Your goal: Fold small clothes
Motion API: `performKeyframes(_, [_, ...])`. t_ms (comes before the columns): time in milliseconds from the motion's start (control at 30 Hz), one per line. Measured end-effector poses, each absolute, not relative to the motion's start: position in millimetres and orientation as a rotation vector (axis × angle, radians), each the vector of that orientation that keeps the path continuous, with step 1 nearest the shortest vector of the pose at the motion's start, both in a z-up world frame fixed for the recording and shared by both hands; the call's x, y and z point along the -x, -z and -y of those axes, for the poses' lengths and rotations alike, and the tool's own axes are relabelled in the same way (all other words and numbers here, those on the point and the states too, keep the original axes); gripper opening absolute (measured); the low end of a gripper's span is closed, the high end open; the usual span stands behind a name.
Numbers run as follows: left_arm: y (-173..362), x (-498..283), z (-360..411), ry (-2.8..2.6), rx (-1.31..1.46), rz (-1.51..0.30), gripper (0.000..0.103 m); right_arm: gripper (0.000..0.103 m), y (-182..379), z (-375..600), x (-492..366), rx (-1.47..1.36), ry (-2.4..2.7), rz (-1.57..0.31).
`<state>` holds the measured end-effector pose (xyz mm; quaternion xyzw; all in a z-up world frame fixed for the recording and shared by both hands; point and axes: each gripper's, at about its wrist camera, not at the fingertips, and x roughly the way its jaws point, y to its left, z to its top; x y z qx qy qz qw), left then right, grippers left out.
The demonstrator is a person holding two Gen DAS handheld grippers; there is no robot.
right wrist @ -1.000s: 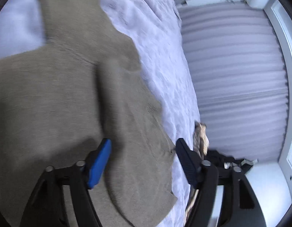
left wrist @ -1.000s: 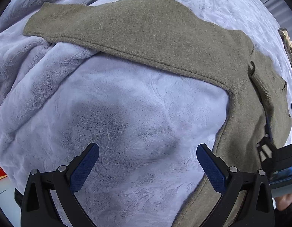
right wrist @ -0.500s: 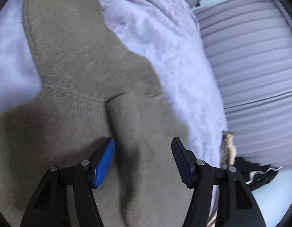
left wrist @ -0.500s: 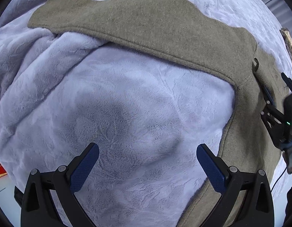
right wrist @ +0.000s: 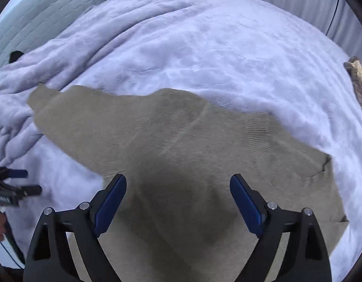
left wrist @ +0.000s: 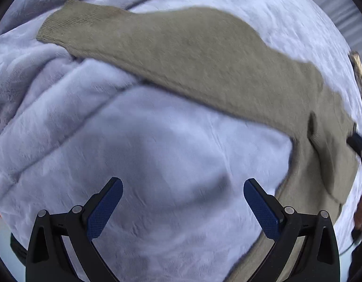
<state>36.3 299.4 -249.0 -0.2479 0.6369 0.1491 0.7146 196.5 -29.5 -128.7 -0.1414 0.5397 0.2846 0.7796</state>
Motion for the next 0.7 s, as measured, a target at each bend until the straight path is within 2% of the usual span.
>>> performKeyframes(100, [240.5, -41.9, -334.1, -0.361, 0.642, -1.333, 0.103, 0.092, 121.4, 34.6, -185.5, 0.197, -0.621, -1.151])
performKeyframes(167, [239.9, -45.8, -360.9, -0.385, 0.713, -1.294, 0.103, 0.092, 138.5, 33.5, -183.0, 0.130, -0.618, -1.191])
performKeyframes(300, [260.7, -48.3, -405.4, -0.397, 0.899, -1.250, 0.103, 0.091, 219.9, 3.9, -188.9, 0.148, -0.537, -1.436])
performKeyframes(333, [265.1, -47.0, -413.9, -0.399, 0.931, -1.231, 0.103, 0.091, 225.9, -4.1, -186.9, 0.218, -0.496, -1.419])
performKeyframes(400, [269.2, -45.4, -429.6, -0.403, 1.000, -1.181, 0.103, 0.091, 213.6, -17.9, -180.5, 0.288, -0.482, -1.366])
performKeyframes(533, [294.1, -45.8, -455.0, -0.384, 1.178, -1.145, 0.103, 0.091, 161.4, -18.8, -156.7, 0.252, -0.562, -1.261])
performKeyframes(700, [275.2, -54.5, -427.1, -0.307, 1.201, -1.092, 0.103, 0.091, 135.7, -8.5, -124.2, 0.304, -0.552, -1.234])
